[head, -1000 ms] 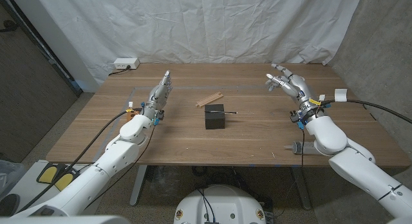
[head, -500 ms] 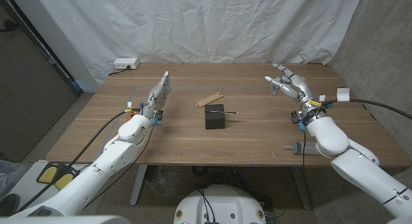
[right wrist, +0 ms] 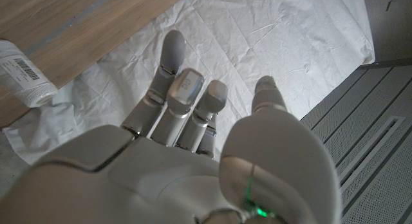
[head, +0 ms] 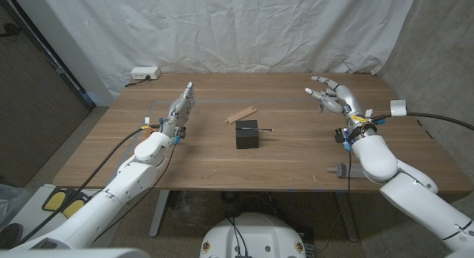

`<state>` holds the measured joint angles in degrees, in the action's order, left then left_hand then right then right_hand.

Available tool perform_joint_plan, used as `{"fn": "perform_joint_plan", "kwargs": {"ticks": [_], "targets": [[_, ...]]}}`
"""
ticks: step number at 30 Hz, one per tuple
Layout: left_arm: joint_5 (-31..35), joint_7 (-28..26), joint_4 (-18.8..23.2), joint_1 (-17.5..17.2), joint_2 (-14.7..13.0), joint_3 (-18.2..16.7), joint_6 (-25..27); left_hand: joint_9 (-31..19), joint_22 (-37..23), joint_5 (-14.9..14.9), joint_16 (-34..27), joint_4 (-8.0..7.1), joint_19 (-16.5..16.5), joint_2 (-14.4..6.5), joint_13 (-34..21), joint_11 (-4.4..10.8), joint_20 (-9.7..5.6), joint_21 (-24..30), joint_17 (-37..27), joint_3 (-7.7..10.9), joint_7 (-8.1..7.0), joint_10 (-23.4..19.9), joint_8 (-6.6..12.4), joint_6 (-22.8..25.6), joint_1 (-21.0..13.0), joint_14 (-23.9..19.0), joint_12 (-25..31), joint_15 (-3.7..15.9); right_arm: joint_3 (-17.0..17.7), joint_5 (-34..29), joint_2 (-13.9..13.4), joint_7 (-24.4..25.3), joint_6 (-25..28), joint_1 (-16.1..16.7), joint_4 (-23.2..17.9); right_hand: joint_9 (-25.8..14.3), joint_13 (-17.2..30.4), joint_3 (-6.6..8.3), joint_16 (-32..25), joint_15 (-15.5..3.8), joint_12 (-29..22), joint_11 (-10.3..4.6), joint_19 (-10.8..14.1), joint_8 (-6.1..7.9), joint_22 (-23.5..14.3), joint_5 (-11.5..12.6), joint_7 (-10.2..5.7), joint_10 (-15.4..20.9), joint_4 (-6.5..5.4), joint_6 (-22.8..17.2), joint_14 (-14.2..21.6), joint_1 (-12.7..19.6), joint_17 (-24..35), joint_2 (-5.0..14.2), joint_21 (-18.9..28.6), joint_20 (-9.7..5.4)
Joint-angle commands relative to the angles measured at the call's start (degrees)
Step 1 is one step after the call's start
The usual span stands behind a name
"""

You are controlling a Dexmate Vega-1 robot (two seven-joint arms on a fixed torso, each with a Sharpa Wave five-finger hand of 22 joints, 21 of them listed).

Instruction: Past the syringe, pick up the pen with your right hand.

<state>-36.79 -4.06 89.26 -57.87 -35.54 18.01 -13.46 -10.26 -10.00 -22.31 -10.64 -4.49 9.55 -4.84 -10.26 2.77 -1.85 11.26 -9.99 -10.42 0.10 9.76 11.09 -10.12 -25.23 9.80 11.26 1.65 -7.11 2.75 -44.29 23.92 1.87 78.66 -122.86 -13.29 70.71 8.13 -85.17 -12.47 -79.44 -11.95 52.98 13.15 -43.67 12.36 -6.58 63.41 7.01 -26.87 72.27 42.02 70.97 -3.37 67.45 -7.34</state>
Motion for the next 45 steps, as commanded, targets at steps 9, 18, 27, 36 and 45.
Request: {"fn": "perform_joint_plan", "kwargs": {"ticks": [9,18,27,36,45], "targets": [[-0.8,1.2,-1.8,1.0,0.2,0.1,0.3,-0.3,-0.2,-0.1,-0.1,0.35,2.4,-0.1,-0.2,-0.12,-3.97,0.4,-0.3,-0.25,0.22,3.4,0.11,-4.1,-0.8,3.5,0.1,-0.46,-2.2,-8.2,-0.6,1.6,10.4,1.2,-6.9,-1.7,0.3,0.89,-4.0,0.05,-6.1,-0.08,6.1,0.24,-6.5,0.0,-0.08,0.8,-0.11,-2.2,2.4,-0.2,0.2,0.01,3.3,-5.71],[-0.6,1.5,-2.8,2.1,0.5,0.5,0.4,-0.3,-0.3,-0.1,0.0,0.40,2.4,-0.1,-0.2,-0.10,-3.78,0.3,-0.3,-0.27,0.16,3.6,0.09,-4.1,-1.0,3.5,0.1,-0.44,-3.8,-10.0,-2.2,-0.3,14.9,0.3,-8.7,-3.3,0.2,2.59,-4.4,0.01,-9.8,0.11,7.4,-0.28,-11.8,-0.5,-0.33,0.2,-0.57,-3.1,2.3,-1.8,0.1,0.27,-0.4,-5.74],[-0.5,1.7,-3.9,3.0,1.0,1.2,1.1,-0.3,-0.3,0.0,0.0,0.47,2.6,-0.3,-0.2,0.01,-3.26,0.2,-0.3,-0.29,0.13,3.7,0.05,-4.2,-1.2,3.7,0.0,-0.44,-7.2,-14.0,-4.7,-2.2,23.0,-2.0,-11.2,-3.4,0.3,3.59,-4.4,-0.12,-9.5,-0.21,15.5,-0.90,-21.0,-0.8,-0.15,-0.8,-1.03,-3.1,3.4,-3.8,0.3,-0.03,1.8,-6.11],[-0.3,1.4,-3.9,3.2,1.3,1.4,1.2,-0.4,-0.3,0.0,0.0,0.54,2.7,-0.4,-0.2,0.07,-3.08,0.2,-0.3,-0.32,0.00,3.8,0.00,-4.3,-1.4,3.7,0.0,-0.44,-8.9,-14.7,-7.1,-4.6,27.6,-3.7,-12.9,-3.1,0.2,3.76,-4.5,-0.09,-9.3,-0.21,17.3,-1.14,-25.0,-0.8,0.28,-1.2,-1.55,-3.0,4.0,-5.2,0.3,-0.21,2.1,-6.15],[-0.1,1.0,-3.2,3.3,1.2,1.6,1.7,-0.4,-0.3,0.1,0.0,0.60,2.8,-0.5,-0.2,0.22,-2.94,0.2,-0.3,-0.33,-0.03,3.8,0.03,-4.2,-1.6,3.7,0.0,-0.47,-10.2,-18.1,-10.0,-4.0,28.9,-3.5,-14.7,-3.3,0.2,6.00,-4.8,-0.02,-9.6,-0.22,18.2,-0.84,-26.7,0.0,-0.11,-0.4,0.59,-2.7,4.5,-1.8,0.4,-0.45,1.7,-6.02]]}}
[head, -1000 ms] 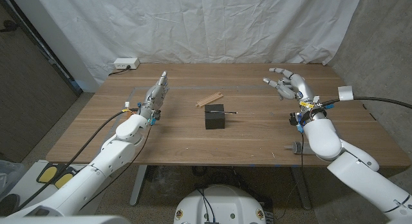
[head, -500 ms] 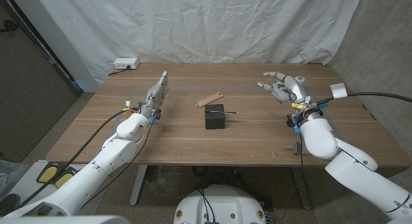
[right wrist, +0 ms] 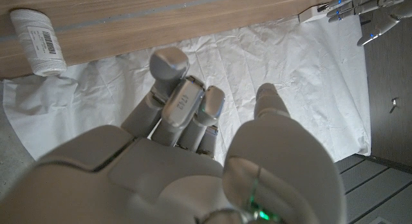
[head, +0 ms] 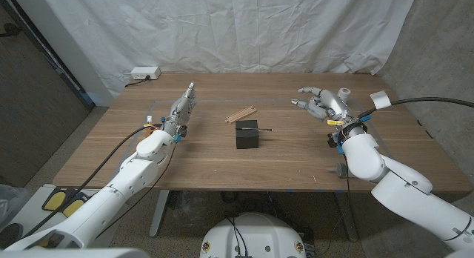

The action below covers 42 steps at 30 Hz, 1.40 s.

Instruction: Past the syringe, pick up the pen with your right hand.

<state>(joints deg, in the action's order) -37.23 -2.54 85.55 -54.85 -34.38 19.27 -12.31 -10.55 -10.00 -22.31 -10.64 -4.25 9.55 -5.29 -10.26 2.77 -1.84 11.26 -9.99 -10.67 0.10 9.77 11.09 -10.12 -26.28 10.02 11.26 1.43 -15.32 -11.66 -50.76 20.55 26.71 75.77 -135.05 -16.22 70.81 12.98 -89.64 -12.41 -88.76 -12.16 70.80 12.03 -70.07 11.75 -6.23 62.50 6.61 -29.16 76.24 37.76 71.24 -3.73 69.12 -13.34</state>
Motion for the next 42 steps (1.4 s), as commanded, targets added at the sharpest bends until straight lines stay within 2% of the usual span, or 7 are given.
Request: {"fn": "perform_joint_plan", "kwargs": {"ticks": [1,10,18,27,32,35,42], "targets": [[0.2,-0.4,0.4,0.3,0.2,0.3,0.4,-0.1,-0.3,0.1,0.0,0.37,2.8,0.0,-0.2,0.26,-2.91,0.2,-0.3,-0.09,-0.06,3.8,0.03,-4.2,-0.6,3.5,0.0,-0.23,-2.0,-3.9,-3.5,0.0,3.4,-0.3,-2.4,-0.5,0.1,1.56,-0.3,-0.02,-0.4,-0.01,-0.6,0.39,0.5,0.8,-0.51,0.9,1.37,-0.5,0.4,3.2,0.1,-0.19,-1.0,0.05],[0.3,-0.1,0.0,0.9,0.2,0.7,1.0,-0.1,-0.3,0.2,0.0,0.44,2.9,-0.2,-0.2,0.28,-2.66,0.1,-0.3,-0.08,-0.01,3.9,0.03,-4.2,-0.8,3.5,0.0,-0.30,-5.1,-9.5,-3.3,1.0,9.3,-0.4,-5.4,-1.3,0.3,2.26,-0.1,-0.03,-0.7,0.02,-1.0,0.75,0.0,1.1,-1.35,1.7,1.91,-0.9,-0.2,4.5,0.0,-1.28,-1.9,0.13],[0.1,0.6,-1.1,1.5,0.7,1.0,0.9,-0.1,-0.3,0.2,0.0,0.48,3.1,-0.3,-0.2,0.21,-2.51,0.0,-0.3,-0.10,-0.04,3.9,0.01,-4.3,-1.0,3.4,0.0,-0.30,-8.6,-13.1,-4.3,-1.9,16.0,-1.8,-8.5,-1.8,0.2,1.67,-0.2,0.25,-0.8,0.24,-9.0,0.89,4.6,1.5,-1.97,2.5,0.89,-2.2,-1.5,2.3,0.1,-3.21,-9.1,0.40],[-0.2,0.9,-1.1,1.2,0.3,0.9,1.1,-0.1,-0.3,0.3,-0.1,0.54,3.2,-0.5,-0.2,0.37,-1.95,0.0,-0.3,-0.14,-0.11,4.0,0.01,-4.3,-1.2,3.0,0.0,-0.90,-13.2,-15.7,-6.6,-8.1,21.6,-5.4,-10.4,-1.9,0.3,2.10,-0.2,0.47,-0.6,0.27,-13.3,-0.57,5.8,2.3,-1.69,0.9,1.40,1.1,-5.7,3.1,0.4,-3.59,-12.4,0.36],[-0.8,1.2,-0.9,1.1,-0.1,0.6,1.7,-0.1,-0.3,0.4,-0.1,0.56,3.3,-0.5,-0.2,0.13,-1.95,0.0,-0.3,-0.16,-0.13,4.0,0.02,-4.3,-1.3,3.0,0.0,-1.12,-14.8,-17.7,-6.3,-6.6,22.9,-5.3,-10.8,-2.2,0.3,2.62,-0.5,0.31,-0.7,0.13,-11.3,-0.13,4.5,3.1,-1.60,0.5,2.15,1.0,-6.7,5.1,0.4,-3.91,-11.3,0.26],[-1.1,1.2,-0.6,1.0,-0.3,0.3,1.6,-0.1,-0.3,0.4,-0.1,0.57,3.3,-0.6,-0.2,-0.16,-2.06,0.0,-0.3,-0.19,0.03,4.0,0.06,-4.2,-1.4,2.9,0.0,-1.28,-16.9,-20.2,-6.4,-7.1,24.5,-6.3,-11.0,-3.1,0.3,3.00,-0.6,0.11,-0.8,-0.05,-4.1,0.34,-1.1,4.3,-1.59,0.5,2.10,0.8,-6.4,6.9,0.4,-4.50,-5.2,0.06],[-1.0,1.1,0.2,0.9,-0.9,-0.1,1.7,-0.1,-0.3,0.5,-0.1,0.60,3.3,-0.6,-0.2,-0.49,-2.49,0.0,-0.3,-0.24,0.34,3.8,0.11,-4.0,-1.5,2.9,0.1,-1.39,-19.7,-23.2,-6.1,-8.0,24.6,-7.5,-11.0,-3.7,0.3,3.65,-0.7,0.02,-1.0,-0.13,-2.4,0.94,-1.4,5.0,-1.41,1.1,2.18,-0.4,-5.5,8.3,0.5,-4.24,-2.7,0.05]]}}
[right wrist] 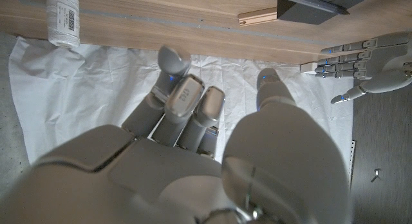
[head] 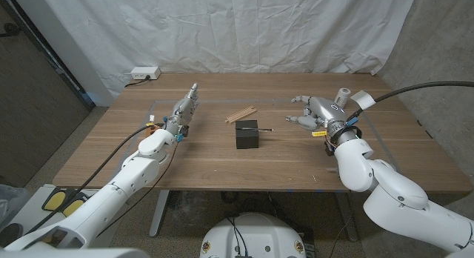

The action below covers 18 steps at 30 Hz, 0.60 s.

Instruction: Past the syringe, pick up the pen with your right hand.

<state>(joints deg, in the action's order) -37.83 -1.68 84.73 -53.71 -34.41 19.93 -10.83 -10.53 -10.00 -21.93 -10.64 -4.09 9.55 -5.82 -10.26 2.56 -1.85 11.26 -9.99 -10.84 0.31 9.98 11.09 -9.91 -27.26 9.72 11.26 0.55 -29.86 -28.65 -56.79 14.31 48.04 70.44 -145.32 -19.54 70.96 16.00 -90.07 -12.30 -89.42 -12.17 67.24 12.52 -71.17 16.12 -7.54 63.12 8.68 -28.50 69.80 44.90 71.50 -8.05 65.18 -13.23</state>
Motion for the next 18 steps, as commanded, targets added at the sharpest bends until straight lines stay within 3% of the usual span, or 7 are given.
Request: {"fn": "perform_joint_plan", "kwargs": {"ticks": [1,3,14,16,18], "targets": [[-0.5,0.4,0.9,-0.2,-0.9,-0.7,0.3,-0.1,-0.3,0.1,-0.1,0.43,3.3,-0.1,-0.2,-0.31,-2.50,0.0,-0.3,-0.08,0.14,3.6,0.12,-4.2,-0.6,3.2,0.1,-0.50,-5.7,-6.8,0.0,-2.1,3.4,-2.5,-0.8,-0.5,0.2,0.70,-0.3,-0.09,-0.3,-0.13,1.3,0.49,-0.3,0.7,-0.13,0.6,0.13,-1.1,1.1,1.4,0.2,0.10,1.4,-0.05],[-0.5,0.9,0.6,-0.1,-0.9,-0.7,0.1,-0.1,-0.3,0.1,-0.1,0.44,3.3,-0.2,-0.2,-0.34,-2.51,0.0,-0.3,-0.10,0.17,3.5,0.12,-4.2,-0.6,3.3,0.2,-0.52,-8.0,-9.6,0.4,-3.7,4.1,-4.0,-0.8,-0.7,0.2,1.13,-0.4,-0.08,-0.3,-0.13,1.6,0.52,-0.3,1.0,-0.25,0.9,0.31,-1.1,1.5,2.3,0.2,0.33,2.2,-0.01],[-1.1,1.8,-0.7,0.0,-0.4,-0.6,-0.6,-0.1,-0.3,0.2,0.0,0.46,3.2,-0.2,-0.2,-0.47,-2.81,0.1,-0.4,-0.16,0.27,3.6,0.17,-4.0,-0.7,3.4,0.1,-0.65,-13.6,-20.0,2.5,-12.0,5.0,-7.8,-0.4,-1.8,0.2,2.14,-0.3,0.02,-0.3,-0.05,1.2,0.67,-0.1,2.1,-1.03,1.2,0.64,-1.3,2.4,5.6,0.2,0.08,4.0,0.15],[-1.5,2.0,-0.6,-0.3,-0.3,-0.9,-1.1,-0.1,-0.3,0.2,0.0,0.47,3.2,-0.3,-0.2,-0.45,-2.82,0.1,-0.4,-0.17,0.29,3.6,0.16,-4.0,-0.7,3.4,0.1,-0.65,-16.1,-25.3,2.8,-16.9,5.9,-9.6,-0.5,-2.0,0.2,2.28,-0.3,0.09,-0.3,0.00,0.7,0.67,0.2,2.3,-1.13,1.2,0.64,-1.2,2.3,6.1,0.2,0.04,4.0,0.25],[-1.2,1.5,0.0,-0.7,-0.5,-1.1,-1.2,-0.1,-0.3,0.3,0.0,0.47,3.2,-0.3,-0.2,-0.46,-2.82,0.1,-0.4,-0.18,0.31,3.6,0.16,-4.0,-0.8,3.4,0.1,-0.66,-16.2,-27.3,3.4,-19.2,5.7,-9.6,-0.4,-2.6,0.1,2.74,-0.2,0.23,-0.3,0.07,-1.0,0.59,0.4,3.0,-1.26,0.8,0.63,-1.1,1.5,8.0,0.2,0.02,4.1,0.39]]}}
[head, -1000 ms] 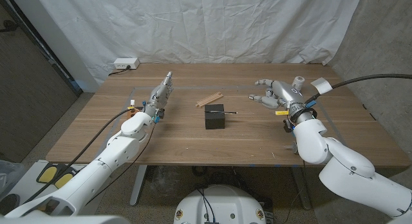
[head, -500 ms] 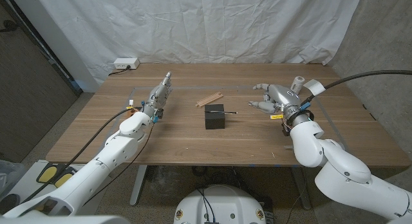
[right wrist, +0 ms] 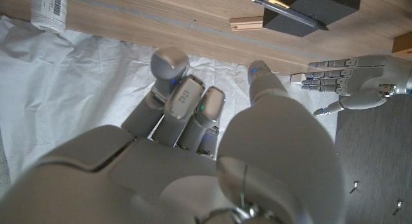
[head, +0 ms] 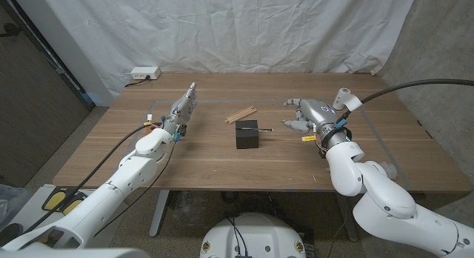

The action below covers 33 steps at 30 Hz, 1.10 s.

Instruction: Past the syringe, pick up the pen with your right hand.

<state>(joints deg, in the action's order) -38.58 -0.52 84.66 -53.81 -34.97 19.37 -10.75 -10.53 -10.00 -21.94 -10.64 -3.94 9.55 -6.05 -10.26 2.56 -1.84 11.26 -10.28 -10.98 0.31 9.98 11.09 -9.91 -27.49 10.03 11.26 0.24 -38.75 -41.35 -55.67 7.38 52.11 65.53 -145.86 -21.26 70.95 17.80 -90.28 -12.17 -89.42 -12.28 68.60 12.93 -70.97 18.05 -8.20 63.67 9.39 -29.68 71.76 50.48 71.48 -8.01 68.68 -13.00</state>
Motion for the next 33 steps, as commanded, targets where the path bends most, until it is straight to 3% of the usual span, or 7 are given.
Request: {"fn": "perform_joint_plan", "kwargs": {"ticks": [1,9,16,21,33], "targets": [[-0.5,0.3,0.4,-0.7,0.0,-0.6,-1.3,-0.1,-0.3,0.3,0.0,0.33,3.2,0.0,-0.2,-0.46,-2.81,0.1,-0.1,-0.04,0.27,3.6,0.16,-4.0,-0.6,3.1,0.1,-0.35,-7.0,-15.0,2.4,-13.0,1.1,-4.5,0.2,-1.0,0.2,0.99,0.1,0.13,-0.3,0.20,-2.8,0.14,0.2,1.2,-0.60,0.1,-0.07,0.1,-0.7,2.8,0.2,-0.11,0.7,0.19],[-0.2,-0.6,1.9,-1.6,-0.6,-0.8,-1.1,-0.1,-0.3,0.3,0.0,0.34,3.1,-0.1,-0.2,-0.36,-2.84,0.1,-0.1,-0.07,0.32,3.6,0.17,-4.0,-0.6,3.1,0.1,-0.38,-4.4,-17.5,4.7,-15.4,-2.5,-2.3,1.4,-2.0,0.1,0.70,0.2,0.15,-0.3,0.21,-5.1,0.53,1.1,1.9,-1.15,-0.7,-0.69,-1.1,-2.0,4.2,0.1,-0.31,0.7,0.13],[0.0,-1.0,2.1,-1.9,-0.4,-0.9,-1.5,-0.1,-0.3,0.4,0.0,0.35,3.1,-0.1,-0.2,-0.46,-2.84,0.1,-0.1,-0.11,0.31,3.6,0.16,-4.0,-0.7,3.1,0.1,-0.40,-3.3,-20.9,7.2,-17.1,-5.9,-1.5,3.6,-2.8,0.1,0.65,0.1,0.16,-0.5,0.21,-4.9,0.53,0.7,2.3,-0.89,-0.3,-1.13,-1.4,-2.1,4.9,0.1,0.21,2.0,0.20],[-0.1,-0.9,2.1,-2.1,-0.4,-1.0,-1.7,-0.1,-0.3,0.4,0.0,0.35,3.1,-0.2,-0.2,-0.40,-2.80,0.1,-0.1,-0.13,0.37,3.6,0.17,-3.9,-0.7,3.1,0.1,-0.40,-2.4,-22.6,9.3,-18.4,-7.6,-1.0,4.8,-3.4,0.1,0.60,0.0,0.20,-0.6,0.24,-4.9,1.50,0.6,2.5,-2.08,0.1,-1.36,-3.9,-2.0,5.3,0.1,0.44,2.8,0.26],[-0.4,-0.7,1.4,-2.3,0.1,-1.1,-2.4,-0.1,-0.3,0.5,0.0,0.38,3.2,-0.3,-0.2,-0.38,-2.62,0.1,-0.1,-0.19,0.29,3.5,0.18,-3.8,-0.9,3.1,0.2,-0.41,-2.0,-31.3,15.2,-21.6,-8.6,0.2,8.6,-4.6,0.2,0.24,-0.1,0.21,-0.6,0.23,-5.1,1.91,0.9,2.5,-1.43,0.9,-2.24,-6.4,-1.3,4.9,0.1,0.87,4.6,0.25]]}}
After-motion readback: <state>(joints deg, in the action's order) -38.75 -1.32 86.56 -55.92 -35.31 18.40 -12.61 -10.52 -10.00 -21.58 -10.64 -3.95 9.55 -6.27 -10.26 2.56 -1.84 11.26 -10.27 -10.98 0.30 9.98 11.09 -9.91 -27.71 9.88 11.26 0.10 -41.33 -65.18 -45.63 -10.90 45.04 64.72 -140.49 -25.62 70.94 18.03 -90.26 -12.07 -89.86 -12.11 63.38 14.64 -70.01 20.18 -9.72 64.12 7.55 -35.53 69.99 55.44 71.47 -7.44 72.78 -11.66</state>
